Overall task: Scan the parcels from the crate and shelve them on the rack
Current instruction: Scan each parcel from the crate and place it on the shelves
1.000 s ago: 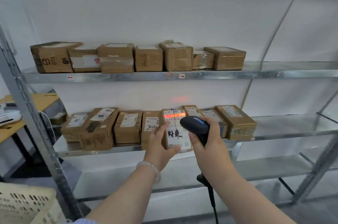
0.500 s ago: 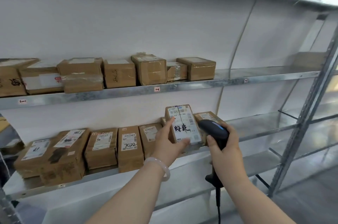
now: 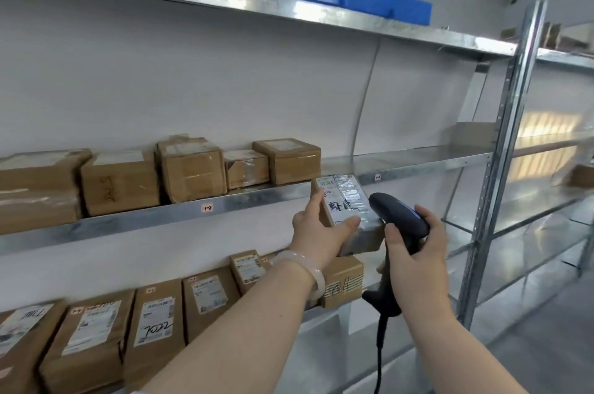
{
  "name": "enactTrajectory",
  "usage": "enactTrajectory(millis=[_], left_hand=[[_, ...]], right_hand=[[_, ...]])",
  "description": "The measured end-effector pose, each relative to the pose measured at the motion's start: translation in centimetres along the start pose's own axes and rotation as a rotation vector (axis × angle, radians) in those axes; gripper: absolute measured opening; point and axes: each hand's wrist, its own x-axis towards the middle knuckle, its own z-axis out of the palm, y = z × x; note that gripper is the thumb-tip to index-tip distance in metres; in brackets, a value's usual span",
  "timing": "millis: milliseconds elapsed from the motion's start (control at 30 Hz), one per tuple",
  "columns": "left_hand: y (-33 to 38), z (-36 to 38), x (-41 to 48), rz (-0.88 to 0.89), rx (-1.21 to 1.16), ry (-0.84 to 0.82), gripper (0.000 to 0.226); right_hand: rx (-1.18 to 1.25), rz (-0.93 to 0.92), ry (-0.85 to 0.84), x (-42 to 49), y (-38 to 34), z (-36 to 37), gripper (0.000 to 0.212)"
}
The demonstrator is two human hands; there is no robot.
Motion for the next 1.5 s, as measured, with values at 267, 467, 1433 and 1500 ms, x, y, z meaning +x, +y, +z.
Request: enactTrajectory(millis=[267,467,1433,1500], left_hand=[[2.2,6.1,9.2,0.01,0.016,0.007,0.098],[2.2,8.0,14.7,0.012,0.15,0.156,0.095],[-2.6,8.2,23.8,0.066,1.154,0.795,0.087],[-2.5,7.9,24.1,0.051,1.16,0.786,0.087]], right_hand=[[0.066,-0.022,-0.062,12.8,2.0,-0.8,0.04],[0.103,0.011,-0.166,20.3,4.6,0.9,0.042],[0.115,-0.07,-0.457,30.2,11.0,11.1,0.046],[0.121,-0.08,-0.48,30.2,10.9,11.4,0.046]])
